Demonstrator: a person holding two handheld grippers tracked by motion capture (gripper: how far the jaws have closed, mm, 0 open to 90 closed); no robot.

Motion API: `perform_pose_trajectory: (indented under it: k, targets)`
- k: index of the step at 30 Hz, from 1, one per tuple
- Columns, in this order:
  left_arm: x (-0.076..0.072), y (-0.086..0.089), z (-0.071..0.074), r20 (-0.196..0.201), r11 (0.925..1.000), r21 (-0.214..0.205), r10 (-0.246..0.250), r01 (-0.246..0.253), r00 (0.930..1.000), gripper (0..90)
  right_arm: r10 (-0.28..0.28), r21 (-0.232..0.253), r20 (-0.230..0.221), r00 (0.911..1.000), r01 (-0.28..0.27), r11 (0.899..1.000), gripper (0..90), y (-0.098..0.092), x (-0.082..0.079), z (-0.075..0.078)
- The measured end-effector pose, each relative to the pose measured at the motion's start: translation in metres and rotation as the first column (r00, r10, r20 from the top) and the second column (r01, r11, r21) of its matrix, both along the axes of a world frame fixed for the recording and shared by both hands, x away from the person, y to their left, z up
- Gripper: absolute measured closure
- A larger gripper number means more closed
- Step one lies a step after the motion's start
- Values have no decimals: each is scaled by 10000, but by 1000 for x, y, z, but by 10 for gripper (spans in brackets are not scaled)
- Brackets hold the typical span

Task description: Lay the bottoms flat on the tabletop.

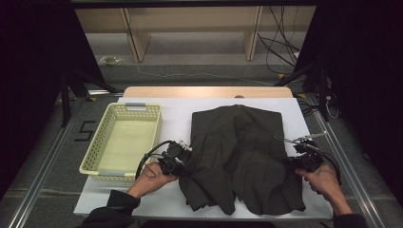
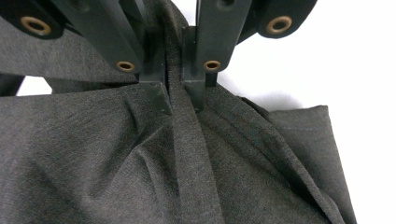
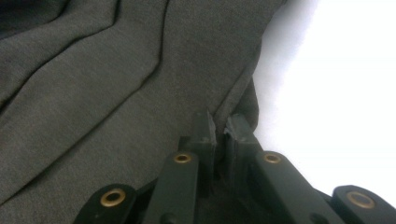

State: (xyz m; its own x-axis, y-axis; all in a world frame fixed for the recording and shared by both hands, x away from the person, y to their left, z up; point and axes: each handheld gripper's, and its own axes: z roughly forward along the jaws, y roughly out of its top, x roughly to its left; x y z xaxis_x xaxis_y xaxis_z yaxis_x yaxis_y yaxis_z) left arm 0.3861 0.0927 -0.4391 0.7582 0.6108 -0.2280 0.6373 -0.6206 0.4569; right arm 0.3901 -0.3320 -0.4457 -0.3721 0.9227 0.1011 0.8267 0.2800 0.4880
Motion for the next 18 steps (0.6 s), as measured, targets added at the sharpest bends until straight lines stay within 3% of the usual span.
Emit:
perform_pose_trajectory:
  k: [18]
  targets:
    - [-19, 12, 5, -108, 9997, 0, -225, 225, 9997, 833, 318, -140, 79, 9995, -317, 9994, 825, 4, -18, 3]
